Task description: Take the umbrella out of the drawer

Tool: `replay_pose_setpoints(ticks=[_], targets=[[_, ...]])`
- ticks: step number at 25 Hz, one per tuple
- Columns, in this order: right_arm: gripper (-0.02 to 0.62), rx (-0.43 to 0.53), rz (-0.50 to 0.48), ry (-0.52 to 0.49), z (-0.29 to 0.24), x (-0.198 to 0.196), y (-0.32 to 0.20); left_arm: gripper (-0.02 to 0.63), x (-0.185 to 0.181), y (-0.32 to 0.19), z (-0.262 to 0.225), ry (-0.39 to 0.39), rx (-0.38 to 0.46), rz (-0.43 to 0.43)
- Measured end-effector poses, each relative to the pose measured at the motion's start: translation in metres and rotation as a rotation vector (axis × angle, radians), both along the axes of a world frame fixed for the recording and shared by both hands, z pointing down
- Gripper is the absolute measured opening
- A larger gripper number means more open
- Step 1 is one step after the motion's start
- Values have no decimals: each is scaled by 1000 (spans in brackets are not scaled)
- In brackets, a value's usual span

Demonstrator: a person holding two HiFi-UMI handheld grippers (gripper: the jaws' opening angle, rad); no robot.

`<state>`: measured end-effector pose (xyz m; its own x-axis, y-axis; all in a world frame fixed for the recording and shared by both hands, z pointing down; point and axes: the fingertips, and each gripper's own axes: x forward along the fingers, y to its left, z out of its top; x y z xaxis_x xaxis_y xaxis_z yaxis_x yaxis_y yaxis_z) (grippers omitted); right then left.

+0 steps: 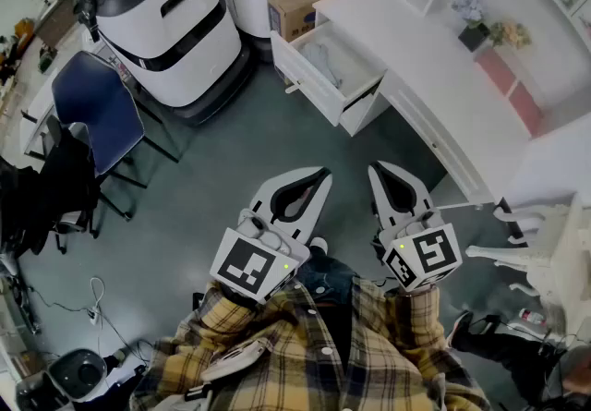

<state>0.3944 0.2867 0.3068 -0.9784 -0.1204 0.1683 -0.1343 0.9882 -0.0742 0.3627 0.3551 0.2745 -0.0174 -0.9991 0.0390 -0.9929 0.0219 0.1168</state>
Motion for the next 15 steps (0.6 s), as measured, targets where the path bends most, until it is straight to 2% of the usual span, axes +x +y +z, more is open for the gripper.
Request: replay_pose_setpoints(ticks=[15], targets=[[17, 12, -41, -16, 4, 16, -9, 18, 9, -3, 6, -9, -8, -71]])
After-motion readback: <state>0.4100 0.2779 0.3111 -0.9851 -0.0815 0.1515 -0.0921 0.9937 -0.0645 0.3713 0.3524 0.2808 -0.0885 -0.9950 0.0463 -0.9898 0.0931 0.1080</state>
